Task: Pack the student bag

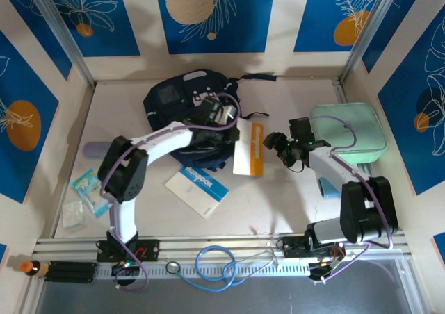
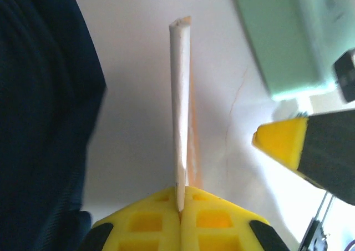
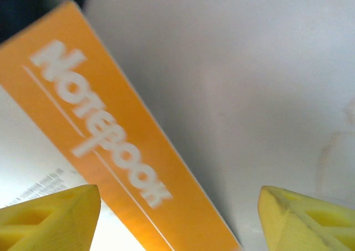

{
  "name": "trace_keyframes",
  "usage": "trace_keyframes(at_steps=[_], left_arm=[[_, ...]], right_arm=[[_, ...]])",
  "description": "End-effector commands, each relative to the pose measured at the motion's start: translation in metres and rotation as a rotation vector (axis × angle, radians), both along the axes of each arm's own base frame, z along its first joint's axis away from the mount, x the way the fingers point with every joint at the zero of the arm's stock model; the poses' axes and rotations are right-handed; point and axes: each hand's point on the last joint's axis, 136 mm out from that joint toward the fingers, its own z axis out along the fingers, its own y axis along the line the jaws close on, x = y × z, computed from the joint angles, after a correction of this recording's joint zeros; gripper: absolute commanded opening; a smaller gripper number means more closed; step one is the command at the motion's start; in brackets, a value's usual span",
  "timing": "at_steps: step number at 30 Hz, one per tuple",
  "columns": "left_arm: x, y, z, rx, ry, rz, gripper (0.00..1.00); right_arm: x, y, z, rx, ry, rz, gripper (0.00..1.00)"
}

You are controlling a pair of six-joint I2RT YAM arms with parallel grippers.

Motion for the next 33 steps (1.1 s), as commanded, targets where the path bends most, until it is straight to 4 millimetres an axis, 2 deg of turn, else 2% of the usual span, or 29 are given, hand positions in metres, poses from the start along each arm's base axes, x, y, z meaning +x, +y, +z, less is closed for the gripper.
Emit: trace_keyframes(at_steps=[1, 5, 9, 14, 18, 26, 29, 33], left_arm=[[0.020, 0.025, 0.051, -0.078, -0.113, 0.073, 0.00], [0.040, 0.058, 0.084, -0.242, -0.129, 0.205, 0.00], [0.047, 0.086, 0.108, -0.325, -0.186, 0.326, 0.00], [0.047, 0.102, 0.132, -0.471, -0.194, 0.416, 0.00], [0.053, 0.111, 0.145, -0.539, -0.186, 0.482, 0.00], [0.064, 0.118, 0.164, -0.663, -0.168, 0.527, 0.00], [0.066, 0.115, 0.167, -0.699, -0.155, 0.516, 0.00], [0.068, 0.111, 0.162, -0.727, -0.119, 0.508, 0.00]], right_arm=[[0.006, 0.027, 0.035, 0.151, -0.128, 0.102, 0.78], [0.009, 0.046, 0.065, 0.298, -0.217, 0.149, 0.81], [0.015, 0.062, 0.089, 0.449, -0.267, 0.181, 0.82], [0.021, 0.093, 0.114, 0.622, -0.300, 0.244, 0.82], [0.025, 0.119, 0.121, 0.666, -0.278, 0.279, 0.82], [0.038, 0.153, 0.117, 0.703, -0.236, 0.299, 0.82], [0.046, 0.160, 0.125, 0.744, -0.271, 0.306, 0.82], [0.054, 0.159, 0.140, 0.741, -0.345, 0.295, 0.81]])
